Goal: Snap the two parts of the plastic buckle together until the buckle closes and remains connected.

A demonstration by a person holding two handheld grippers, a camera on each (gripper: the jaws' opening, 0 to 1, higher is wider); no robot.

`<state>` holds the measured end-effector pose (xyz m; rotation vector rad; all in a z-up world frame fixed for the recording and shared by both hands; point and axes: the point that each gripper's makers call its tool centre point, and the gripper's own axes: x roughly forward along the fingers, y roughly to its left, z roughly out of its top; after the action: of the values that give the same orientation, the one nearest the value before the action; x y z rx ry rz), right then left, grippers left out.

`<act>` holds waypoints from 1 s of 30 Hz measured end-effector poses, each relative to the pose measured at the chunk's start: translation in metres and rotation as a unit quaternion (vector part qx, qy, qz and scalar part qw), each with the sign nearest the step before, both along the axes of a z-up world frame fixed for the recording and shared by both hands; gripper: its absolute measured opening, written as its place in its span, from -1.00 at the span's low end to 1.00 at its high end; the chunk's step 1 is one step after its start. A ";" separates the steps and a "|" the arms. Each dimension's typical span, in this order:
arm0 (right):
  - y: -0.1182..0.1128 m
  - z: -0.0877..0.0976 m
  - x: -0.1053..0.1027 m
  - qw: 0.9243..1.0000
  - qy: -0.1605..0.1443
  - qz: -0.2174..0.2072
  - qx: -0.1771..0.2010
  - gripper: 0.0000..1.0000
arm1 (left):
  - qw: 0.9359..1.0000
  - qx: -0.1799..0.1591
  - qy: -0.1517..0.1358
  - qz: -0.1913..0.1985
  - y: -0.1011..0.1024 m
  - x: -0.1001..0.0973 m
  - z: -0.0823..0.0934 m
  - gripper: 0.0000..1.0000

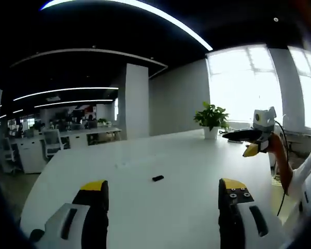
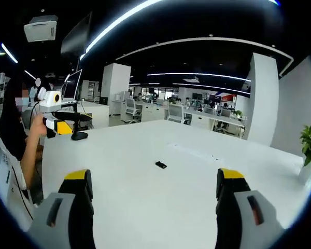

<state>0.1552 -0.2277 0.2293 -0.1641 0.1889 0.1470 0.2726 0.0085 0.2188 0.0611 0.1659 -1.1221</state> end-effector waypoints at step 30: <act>-0.029 -0.016 -0.096 0.992 -0.024 -0.115 0.038 0.96 | 0.996 -0.003 -0.019 0.081 0.052 -0.039 -0.002 0.73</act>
<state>0.0592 -0.2568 0.2132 -0.0680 0.1535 -0.0795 0.2340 0.0600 0.2169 0.0622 0.1302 -0.9582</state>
